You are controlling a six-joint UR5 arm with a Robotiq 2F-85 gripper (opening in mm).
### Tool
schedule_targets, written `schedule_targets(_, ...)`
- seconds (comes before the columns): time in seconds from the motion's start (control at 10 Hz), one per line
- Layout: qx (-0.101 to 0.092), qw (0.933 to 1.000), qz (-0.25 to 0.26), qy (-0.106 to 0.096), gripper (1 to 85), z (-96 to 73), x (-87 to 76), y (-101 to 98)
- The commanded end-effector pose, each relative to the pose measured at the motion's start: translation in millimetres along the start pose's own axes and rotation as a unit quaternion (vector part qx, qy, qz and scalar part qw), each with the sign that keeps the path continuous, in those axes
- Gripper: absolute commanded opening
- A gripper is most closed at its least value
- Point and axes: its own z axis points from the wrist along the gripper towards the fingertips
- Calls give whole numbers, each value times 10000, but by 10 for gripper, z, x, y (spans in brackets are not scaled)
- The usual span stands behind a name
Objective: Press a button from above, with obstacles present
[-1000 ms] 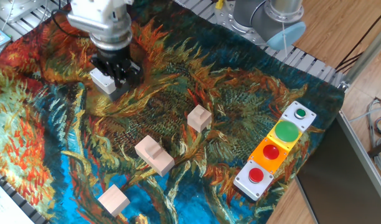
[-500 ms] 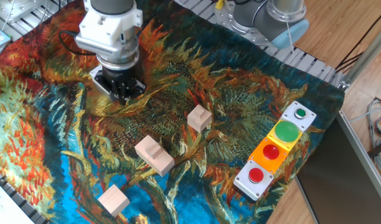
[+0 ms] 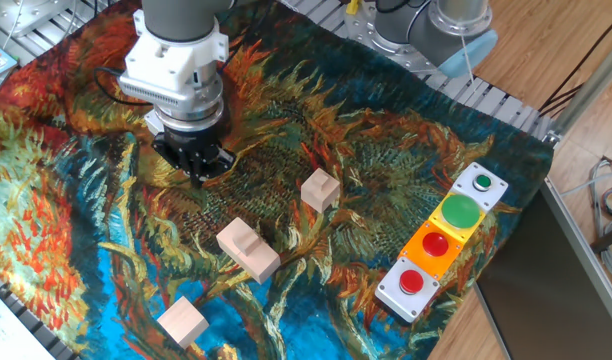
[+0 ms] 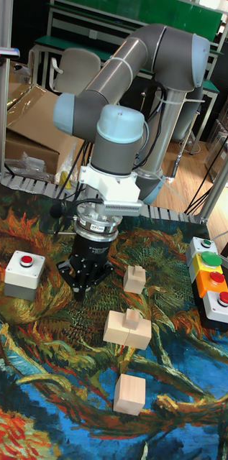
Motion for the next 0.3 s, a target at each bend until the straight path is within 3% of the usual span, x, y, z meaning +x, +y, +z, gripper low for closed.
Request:
schedule_targets(0.0,-58,9999,9,-106,67,-22,-63,15)
schedule_targets(0.2,-70,9999,-43,-94,60,-29,-31,-3)
